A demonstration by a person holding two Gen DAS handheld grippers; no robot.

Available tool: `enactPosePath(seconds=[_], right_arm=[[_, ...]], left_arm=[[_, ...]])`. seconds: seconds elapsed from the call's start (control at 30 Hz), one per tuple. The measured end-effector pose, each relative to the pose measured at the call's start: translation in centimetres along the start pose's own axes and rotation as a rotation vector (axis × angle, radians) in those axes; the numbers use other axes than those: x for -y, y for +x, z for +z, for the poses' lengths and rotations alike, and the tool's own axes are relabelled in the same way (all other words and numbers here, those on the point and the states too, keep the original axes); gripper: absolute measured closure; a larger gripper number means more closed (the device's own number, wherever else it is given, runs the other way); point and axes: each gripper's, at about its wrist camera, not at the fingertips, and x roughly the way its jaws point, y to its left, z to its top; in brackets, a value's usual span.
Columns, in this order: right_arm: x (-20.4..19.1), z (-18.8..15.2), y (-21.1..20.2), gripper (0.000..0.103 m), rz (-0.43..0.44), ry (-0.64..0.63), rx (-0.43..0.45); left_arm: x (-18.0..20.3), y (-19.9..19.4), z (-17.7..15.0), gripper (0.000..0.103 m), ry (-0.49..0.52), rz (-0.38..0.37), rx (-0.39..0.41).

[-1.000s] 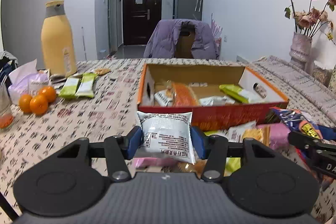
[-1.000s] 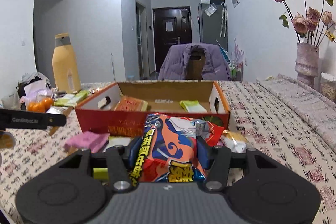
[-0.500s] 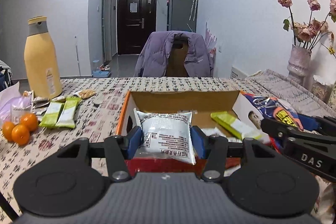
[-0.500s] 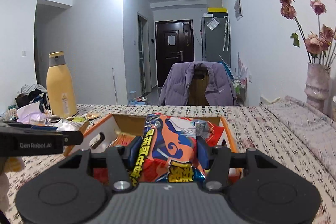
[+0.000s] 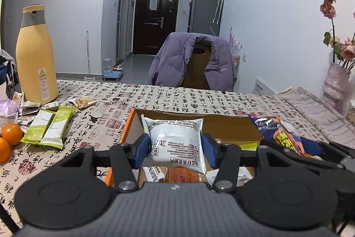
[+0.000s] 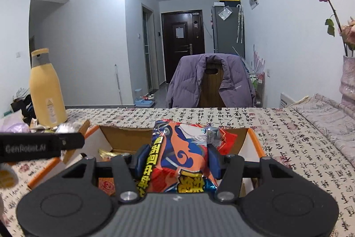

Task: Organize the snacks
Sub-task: 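Carry the chip bag and white sachet into the box and open both grippers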

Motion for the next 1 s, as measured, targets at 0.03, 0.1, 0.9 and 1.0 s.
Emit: enactPosePath(seconds=[0.03,0.1,0.9,1.0], right_arm=[[0.0,-0.3,0.3,0.05,-0.005,-0.008,-0.007],[0.3,-0.7,0.7,0.05,-0.014,-0.007,-0.02],[1.6,-1.2,0.4,0.0,-0.086,0.054,-0.04],[1.8,-1.2,0.4,0.0,-0.095,0.052,-0.036]], left_arm=[[0.0,0.4,-0.2,0.05,0.004,0.007,-0.002],[0.0,1.3,-0.7,0.05,0.008,0.013,-0.03],[-0.9,1.6,-2.2,0.0,-0.018,0.027,0.023],[-0.7,1.5,-2.1,0.0,-0.021,0.029,0.027]])
